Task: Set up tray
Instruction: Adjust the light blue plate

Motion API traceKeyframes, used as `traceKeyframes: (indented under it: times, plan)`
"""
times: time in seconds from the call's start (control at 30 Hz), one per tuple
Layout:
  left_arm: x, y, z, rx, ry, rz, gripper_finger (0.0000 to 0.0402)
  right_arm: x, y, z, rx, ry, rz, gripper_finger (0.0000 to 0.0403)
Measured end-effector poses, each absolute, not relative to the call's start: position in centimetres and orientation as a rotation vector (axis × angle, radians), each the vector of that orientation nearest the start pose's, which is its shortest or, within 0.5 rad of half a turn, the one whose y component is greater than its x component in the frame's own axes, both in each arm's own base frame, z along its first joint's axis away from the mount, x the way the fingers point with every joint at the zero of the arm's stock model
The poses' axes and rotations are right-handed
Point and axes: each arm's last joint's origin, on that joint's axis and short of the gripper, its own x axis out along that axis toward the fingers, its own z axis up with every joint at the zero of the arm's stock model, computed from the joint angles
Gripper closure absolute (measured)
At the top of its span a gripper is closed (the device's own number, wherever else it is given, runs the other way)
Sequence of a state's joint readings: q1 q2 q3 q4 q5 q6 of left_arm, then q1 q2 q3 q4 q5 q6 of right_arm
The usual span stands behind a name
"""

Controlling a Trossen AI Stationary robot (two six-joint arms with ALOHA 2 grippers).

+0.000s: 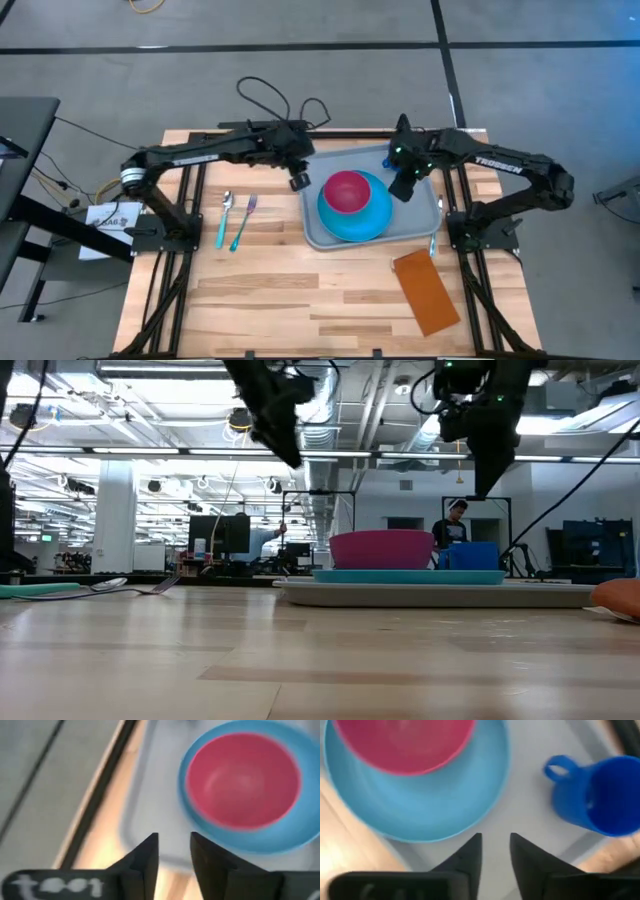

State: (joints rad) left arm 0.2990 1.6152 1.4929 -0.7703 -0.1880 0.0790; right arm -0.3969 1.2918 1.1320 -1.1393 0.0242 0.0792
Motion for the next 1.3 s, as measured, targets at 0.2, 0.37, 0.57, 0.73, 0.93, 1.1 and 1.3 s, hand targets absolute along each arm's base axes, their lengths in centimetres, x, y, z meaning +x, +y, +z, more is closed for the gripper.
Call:
traceKeyframes:
  times: [0.2,0.37,0.57,0.73,0.93,1.1,1.3]
  plan:
    - [29.5,9.0,35.0,0.076,0.918,0.456,0.0394,23.6,-6.8,25.9,0.258,1.399,-0.317,0.0396]
    - [27.5,8.1,36.7,0.125,0.905,0.532,0.0399,26.4,-4.9,22.7,0.221,1.503,-0.266,0.0398]
    - [25.3,7.6,37.9,0.063,0.891,0.601,0.0401,29.1,-3.1,19.2,0.167,1.537,-0.204,0.0401]
    - [25.1,6.8,37.8,0.056,0.906,0.566,0.0401,29.9,-2.7,17.9,0.154,1.547,-0.192,0.0402]
    - [25.1,6.2,37.7,0.070,0.923,0.553,0.0401,29.4,-3.2,16.8,0.149,1.654,-0.288,0.0402]
    - [25.1,5.8,37.6,0.091,0.938,0.558,0.0401,29.1,-3.7,16.3,0.142,1.712,-0.322,0.0402]
    - [24.9,5.4,37.4,0.099,0.969,0.562,0.0401,28.2,-4.7,16.0,0.158,1.754,-0.358,0.0402]
